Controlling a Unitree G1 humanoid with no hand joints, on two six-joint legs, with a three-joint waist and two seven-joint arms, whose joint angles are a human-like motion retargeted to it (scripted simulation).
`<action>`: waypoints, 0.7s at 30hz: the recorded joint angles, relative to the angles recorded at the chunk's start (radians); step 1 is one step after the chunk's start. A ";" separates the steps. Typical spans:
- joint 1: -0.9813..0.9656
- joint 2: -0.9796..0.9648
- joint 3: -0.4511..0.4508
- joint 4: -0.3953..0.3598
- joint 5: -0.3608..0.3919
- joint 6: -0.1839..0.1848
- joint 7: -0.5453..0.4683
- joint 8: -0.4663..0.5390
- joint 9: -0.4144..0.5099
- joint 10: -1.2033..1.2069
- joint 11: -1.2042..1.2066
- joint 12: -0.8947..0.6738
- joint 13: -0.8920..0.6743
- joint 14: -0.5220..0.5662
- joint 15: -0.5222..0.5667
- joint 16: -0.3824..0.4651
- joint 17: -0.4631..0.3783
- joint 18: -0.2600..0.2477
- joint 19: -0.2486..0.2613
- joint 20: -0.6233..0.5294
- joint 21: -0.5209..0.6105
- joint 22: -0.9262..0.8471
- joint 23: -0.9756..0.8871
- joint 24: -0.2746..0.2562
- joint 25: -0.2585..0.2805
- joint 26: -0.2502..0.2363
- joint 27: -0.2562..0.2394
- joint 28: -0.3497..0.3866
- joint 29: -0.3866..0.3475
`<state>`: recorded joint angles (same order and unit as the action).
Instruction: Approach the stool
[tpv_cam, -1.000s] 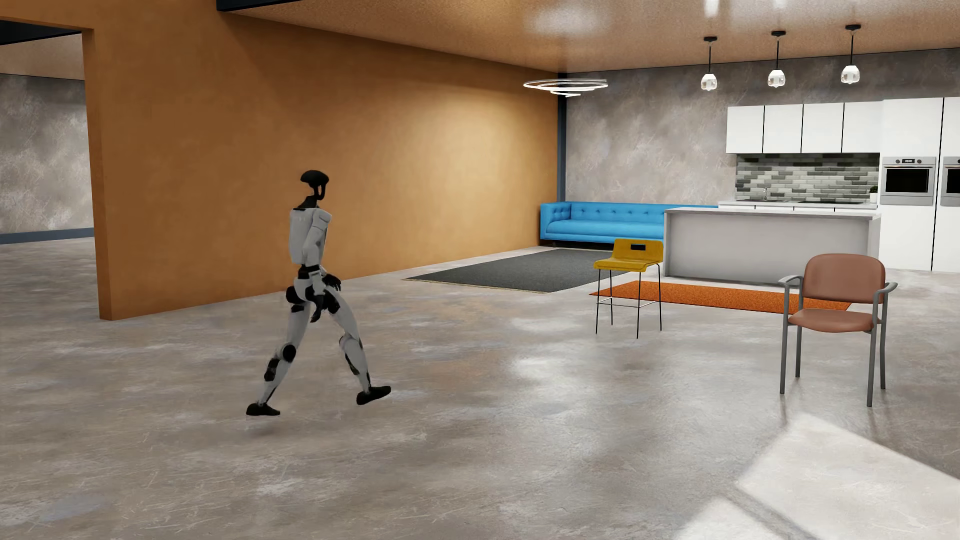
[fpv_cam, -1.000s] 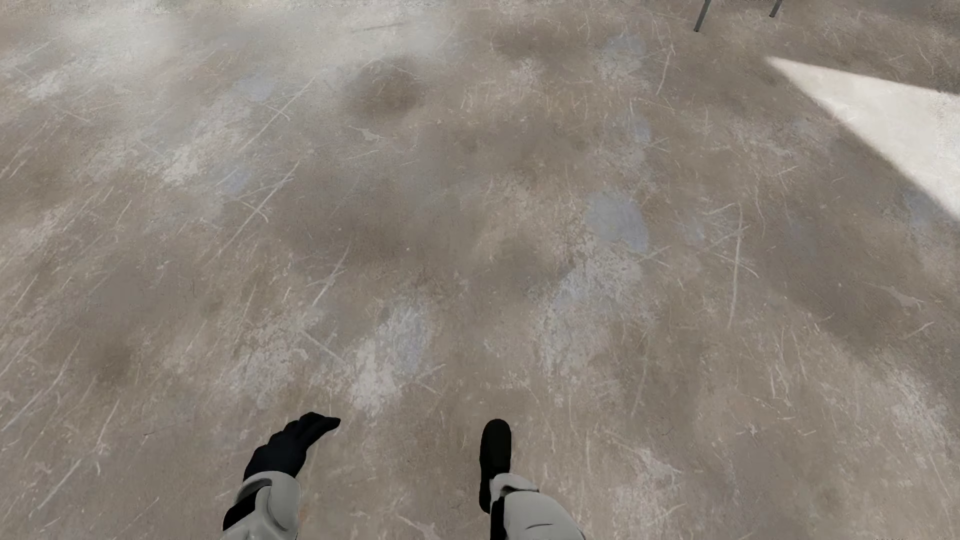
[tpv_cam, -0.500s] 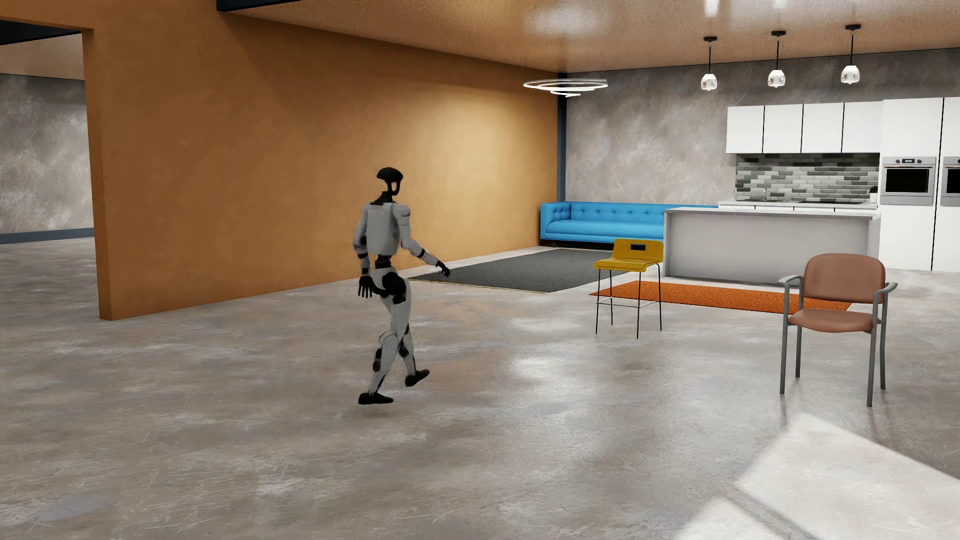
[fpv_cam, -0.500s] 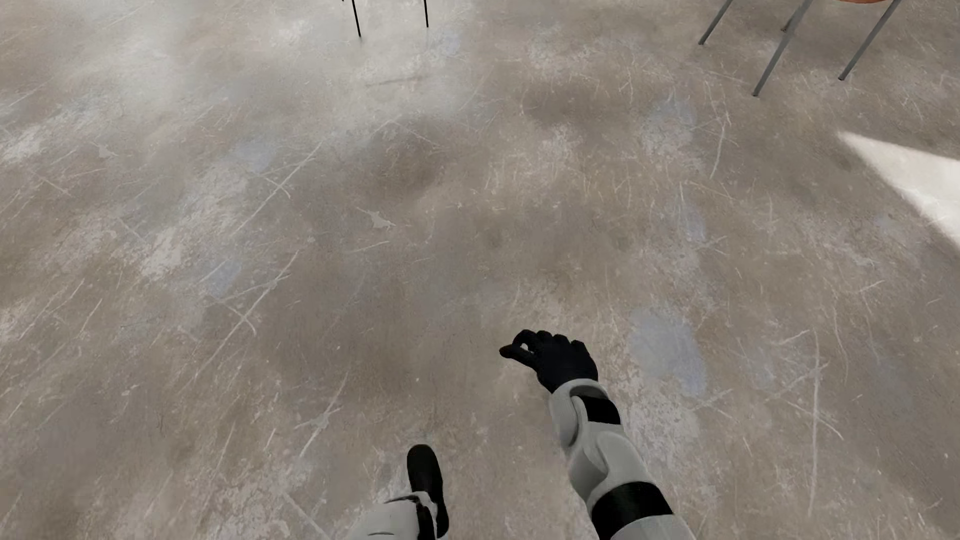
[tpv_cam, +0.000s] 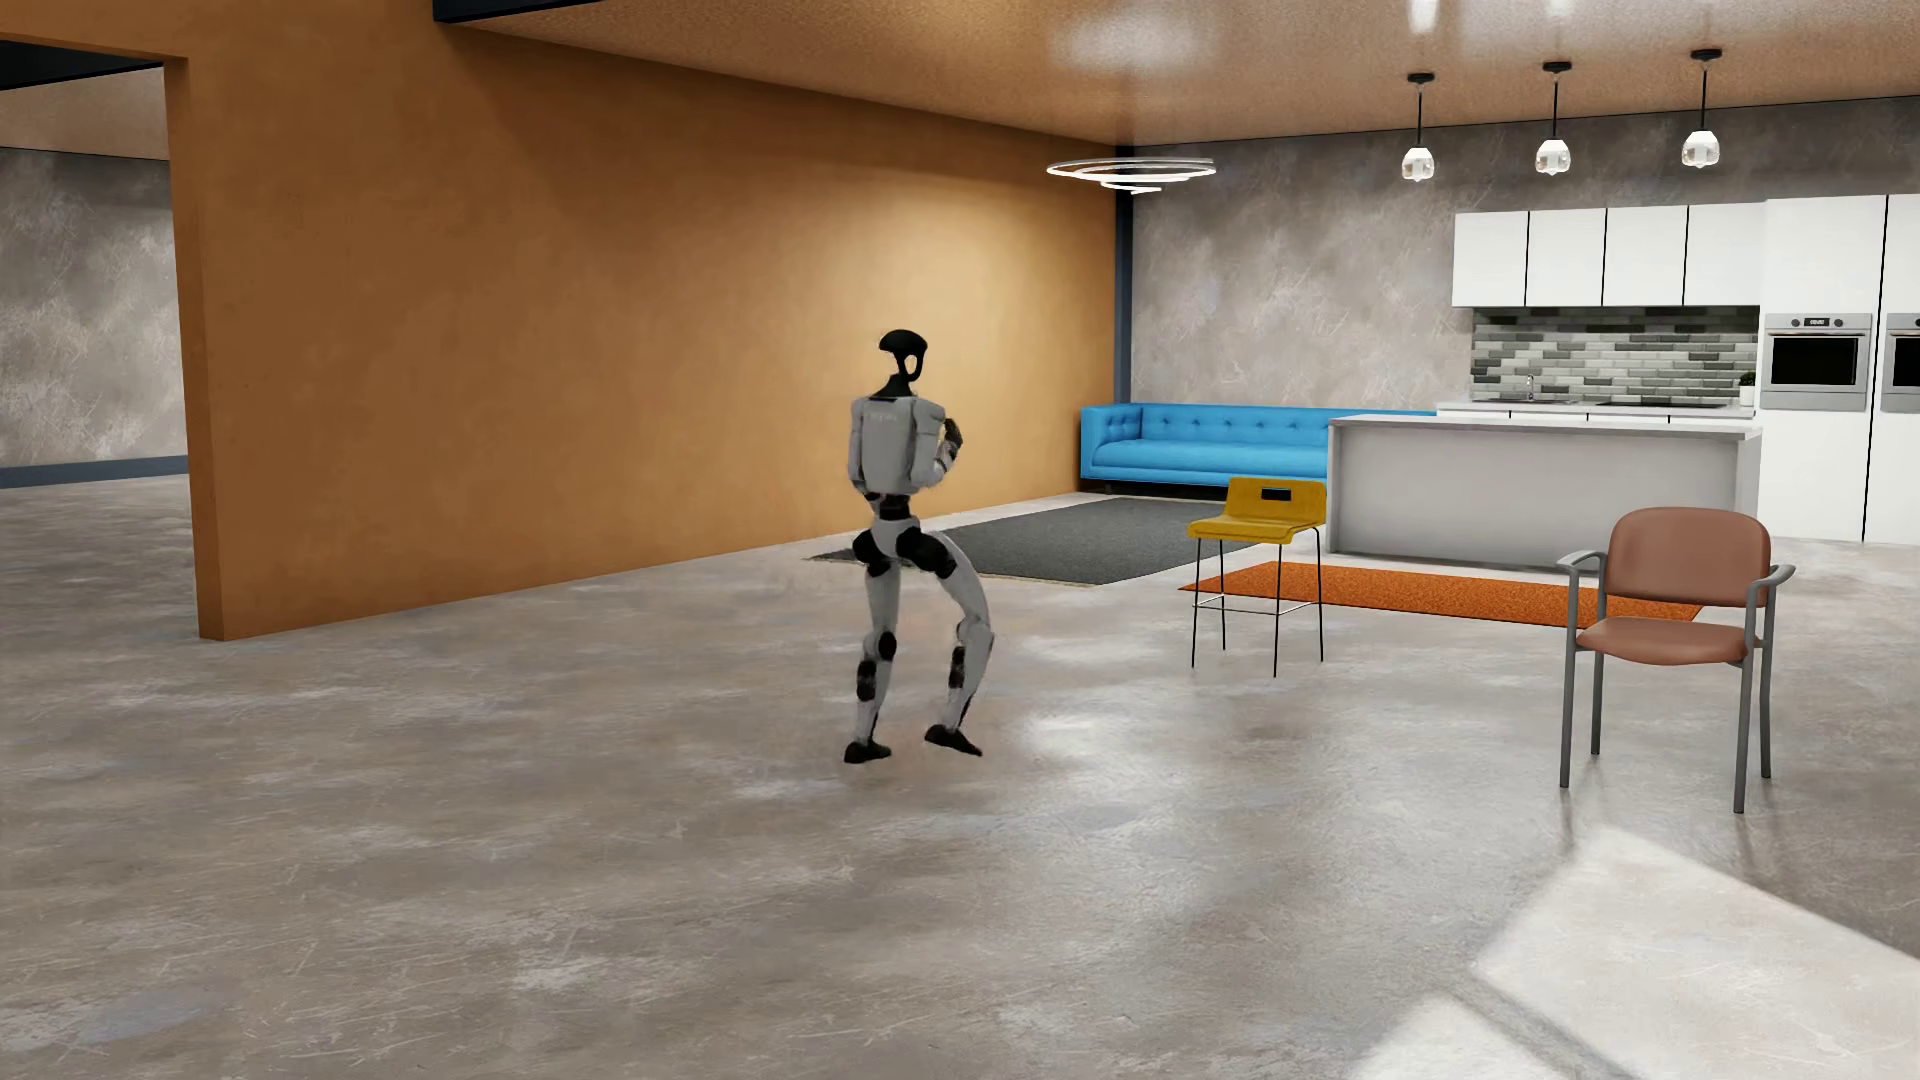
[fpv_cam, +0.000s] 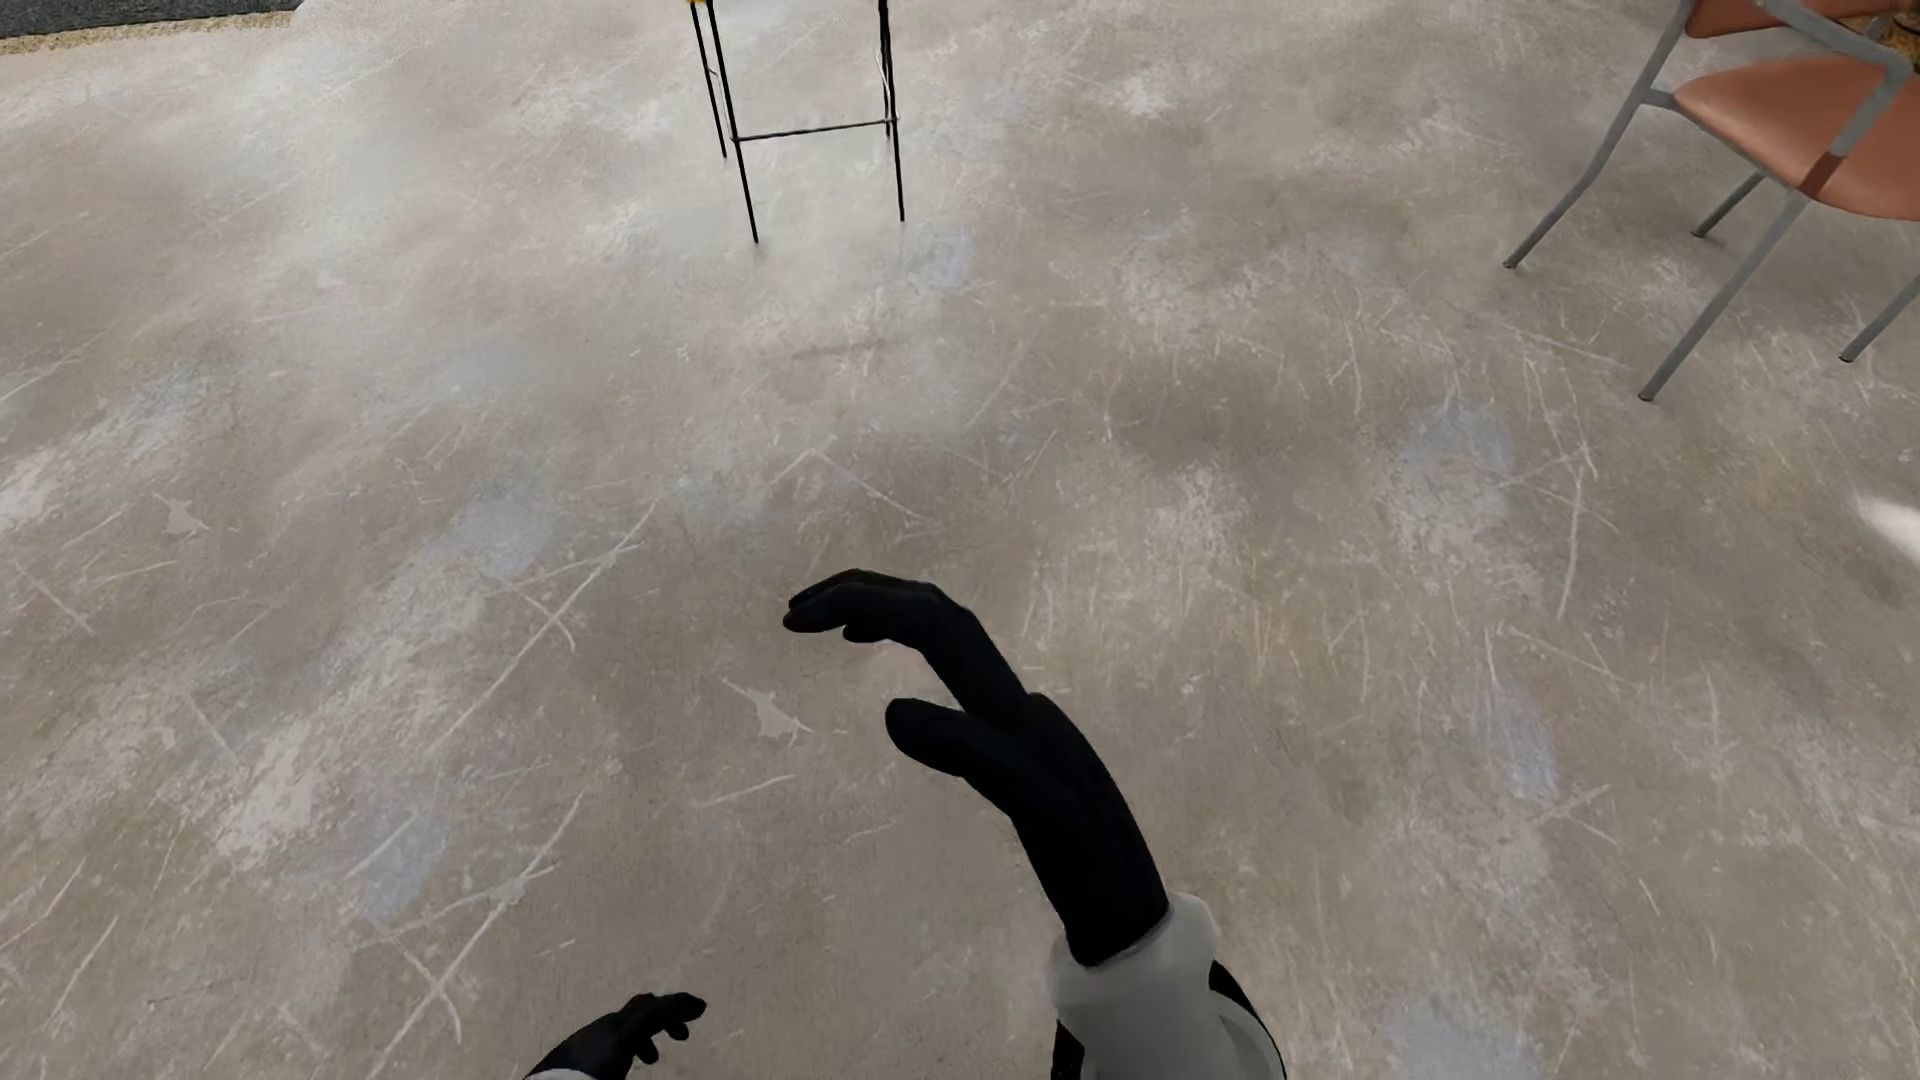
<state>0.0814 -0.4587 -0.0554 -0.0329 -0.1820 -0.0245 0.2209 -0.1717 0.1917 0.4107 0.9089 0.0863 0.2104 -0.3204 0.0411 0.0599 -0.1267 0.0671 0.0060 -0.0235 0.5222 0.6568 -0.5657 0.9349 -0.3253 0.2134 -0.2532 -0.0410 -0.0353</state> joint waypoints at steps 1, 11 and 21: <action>0.047 0.008 -0.007 -0.005 0.001 -0.001 -0.014 -0.034 -0.006 -0.021 -0.250 -0.050 -0.090 -0.019 0.002 0.024 -0.005 -0.011 0.010 -0.053 0.030 -0.004 -0.068 0.016 0.045 -0.005 -0.001 -0.008 -0.001; 0.032 0.142 -0.002 0.256 0.168 0.085 -0.078 -0.086 -0.004 0.734 -0.357 0.000 -0.353 0.412 -0.076 0.039 0.063 -0.040 -0.081 -0.066 0.062 -0.128 -0.135 -0.101 -0.011 0.047 0.097 0.019 -0.146; -0.489 0.662 0.101 0.187 0.290 0.103 -0.001 0.010 -0.026 -0.137 -0.656 0.382 -0.379 0.355 -0.326 0.005 0.079 -0.031 -0.027 0.082 0.111 0.048 -0.124 -0.030 -0.366 0.126 0.145 -0.043 -0.251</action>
